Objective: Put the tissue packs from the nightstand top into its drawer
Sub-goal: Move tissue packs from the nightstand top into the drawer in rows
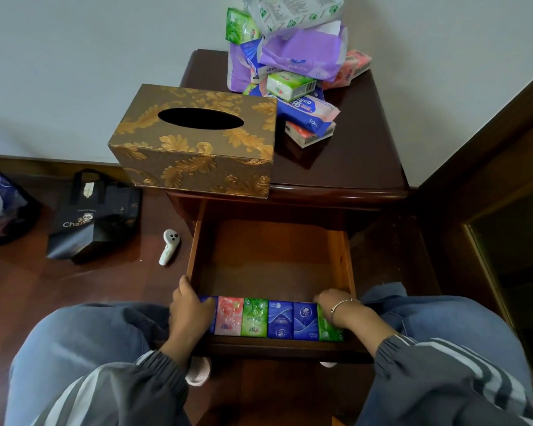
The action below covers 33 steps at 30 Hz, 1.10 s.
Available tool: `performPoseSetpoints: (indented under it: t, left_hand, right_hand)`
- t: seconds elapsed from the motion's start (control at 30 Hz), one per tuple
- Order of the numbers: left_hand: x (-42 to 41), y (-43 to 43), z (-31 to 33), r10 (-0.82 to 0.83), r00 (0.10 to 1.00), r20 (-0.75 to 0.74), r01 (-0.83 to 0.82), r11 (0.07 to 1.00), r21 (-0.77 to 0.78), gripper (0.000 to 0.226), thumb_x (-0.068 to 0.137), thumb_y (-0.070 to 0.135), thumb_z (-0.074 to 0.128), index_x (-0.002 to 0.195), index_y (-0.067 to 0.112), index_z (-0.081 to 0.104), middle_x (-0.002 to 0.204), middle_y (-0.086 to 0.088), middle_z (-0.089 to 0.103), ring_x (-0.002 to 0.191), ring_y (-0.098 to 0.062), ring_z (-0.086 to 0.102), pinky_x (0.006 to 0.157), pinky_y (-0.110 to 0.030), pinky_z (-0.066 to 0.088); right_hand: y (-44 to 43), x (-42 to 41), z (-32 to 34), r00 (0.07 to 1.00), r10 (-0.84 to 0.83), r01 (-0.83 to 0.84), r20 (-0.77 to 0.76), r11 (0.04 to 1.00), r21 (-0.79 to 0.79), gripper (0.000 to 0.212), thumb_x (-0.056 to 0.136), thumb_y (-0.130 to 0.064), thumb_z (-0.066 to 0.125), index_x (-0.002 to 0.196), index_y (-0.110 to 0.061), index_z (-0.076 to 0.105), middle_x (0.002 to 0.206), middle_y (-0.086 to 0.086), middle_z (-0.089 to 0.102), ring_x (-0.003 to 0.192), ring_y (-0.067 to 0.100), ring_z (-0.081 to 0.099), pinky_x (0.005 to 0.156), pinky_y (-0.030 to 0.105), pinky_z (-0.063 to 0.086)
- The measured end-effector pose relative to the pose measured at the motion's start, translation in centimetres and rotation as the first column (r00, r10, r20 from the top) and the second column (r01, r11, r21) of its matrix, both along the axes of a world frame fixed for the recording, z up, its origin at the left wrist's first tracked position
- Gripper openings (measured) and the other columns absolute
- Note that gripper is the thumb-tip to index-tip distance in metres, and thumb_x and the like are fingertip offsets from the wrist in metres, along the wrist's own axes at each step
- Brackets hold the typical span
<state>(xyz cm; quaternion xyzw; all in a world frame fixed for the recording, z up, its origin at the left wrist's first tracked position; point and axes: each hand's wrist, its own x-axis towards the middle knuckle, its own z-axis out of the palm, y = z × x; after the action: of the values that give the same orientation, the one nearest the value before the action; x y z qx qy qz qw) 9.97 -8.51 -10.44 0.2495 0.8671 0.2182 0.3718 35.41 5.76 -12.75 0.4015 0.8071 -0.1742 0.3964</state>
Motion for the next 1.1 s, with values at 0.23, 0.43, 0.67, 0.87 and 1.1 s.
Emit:
performPoseSetpoints:
  t: [0.23,0.43,0.67,0.87,1.1]
  left_hand:
    - [-0.2,-0.1,0.2,-0.020,1.000,0.022,0.020,1.000,0.010,0.061,0.085,0.018,0.059,0.138,0.014,0.029,0.132,-0.013,0.045,0.109,-0.032,0.056,0.088,-0.050,0.052]
    - [-0.2,-0.5,0.7,-0.027,0.998,0.061,0.024,0.999,0.049,0.052,0.082,0.014,0.059,0.128,0.015,0.036,0.125,-0.013,0.051,0.105,-0.032,0.058,0.087,-0.051,0.053]
    - [-0.2,-0.8,3.9,0.149,0.988,-0.040,-0.128,0.936,0.328,0.056,0.084,0.003,0.054,0.138,0.010,0.041,0.135,-0.014,0.053,0.116,-0.029,0.056,0.093,-0.039,0.046]
    - [-2.0,-0.3,12.6,0.341,0.884,-0.321,-0.020,0.713,0.700,0.049,0.091,0.010,0.056,0.137,0.009,0.041,0.134,-0.013,0.045,0.125,-0.027,0.045,0.104,-0.036,0.036]
    - [-1.1,5.6,22.6,0.020,0.591,-0.807,0.499,0.777,0.385,0.058,0.090,0.053,0.046,0.141,0.025,0.041,0.144,-0.005,0.043,0.133,-0.024,0.039,0.108,-0.047,0.029]
  right_hand:
    - [-0.7,-0.3,-0.1,0.997,-0.073,0.073,0.033,0.997,0.011,0.043,0.092,-0.009,0.049,0.134,-0.015,0.046,0.129,0.013,0.055,0.113,0.030,0.057,0.090,0.039,0.049]
    - [-2.3,-0.9,1.0,0.977,-0.214,0.214,-0.016,0.977,-0.018,0.062,0.091,-0.012,0.048,0.146,-0.016,0.020,0.139,0.016,0.044,0.123,0.033,0.050,0.100,0.043,0.044]
    - [-3.3,-2.7,8.9,0.851,-0.232,0.306,-0.472,0.948,0.085,0.049,0.094,-0.035,0.046,0.142,-0.032,0.033,0.135,-0.004,0.054,0.121,0.020,0.053,0.095,0.036,0.048]
    - [-1.9,-0.8,18.0,0.425,0.066,0.559,-0.903,0.765,0.319,0.030,0.087,-0.015,0.062,0.116,-0.015,0.064,0.109,0.003,0.070,0.104,0.023,0.064,0.090,0.037,0.050]
    - [5.9,-0.8,19.6,0.587,-0.028,0.635,-0.809,0.635,0.439,0.054,0.091,-0.038,0.054,0.138,-0.012,0.044,0.148,0.012,0.039,0.141,0.028,0.027,0.113,0.043,0.028]
